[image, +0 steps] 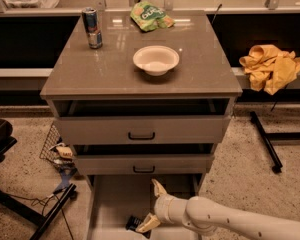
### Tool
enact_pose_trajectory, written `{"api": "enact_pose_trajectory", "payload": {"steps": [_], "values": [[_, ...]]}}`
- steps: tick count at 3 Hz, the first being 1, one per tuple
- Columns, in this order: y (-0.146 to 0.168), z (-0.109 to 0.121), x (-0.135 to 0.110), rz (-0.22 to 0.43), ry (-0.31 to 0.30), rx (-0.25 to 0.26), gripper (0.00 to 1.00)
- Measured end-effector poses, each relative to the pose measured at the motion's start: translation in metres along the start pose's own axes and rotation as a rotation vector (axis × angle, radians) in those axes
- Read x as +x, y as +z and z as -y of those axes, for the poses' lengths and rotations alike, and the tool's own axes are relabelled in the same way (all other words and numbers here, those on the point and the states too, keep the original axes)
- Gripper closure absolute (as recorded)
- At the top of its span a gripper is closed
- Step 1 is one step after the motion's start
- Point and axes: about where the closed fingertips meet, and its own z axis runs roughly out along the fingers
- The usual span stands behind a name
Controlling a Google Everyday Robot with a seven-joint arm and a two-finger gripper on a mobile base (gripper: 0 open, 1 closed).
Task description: Pick rxbar blueberry from bottom drawer and place on counter
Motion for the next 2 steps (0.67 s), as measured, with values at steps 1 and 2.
{"api": "enact_pose_trajectory", "payload": {"steps": [1, 2], "values": [[0.0, 0.0, -0.001, 0.0, -0.001, 0.001, 0.0], [0.013, -0.003, 0.004, -0.013, 0.016, -0.008, 0.0]]}}
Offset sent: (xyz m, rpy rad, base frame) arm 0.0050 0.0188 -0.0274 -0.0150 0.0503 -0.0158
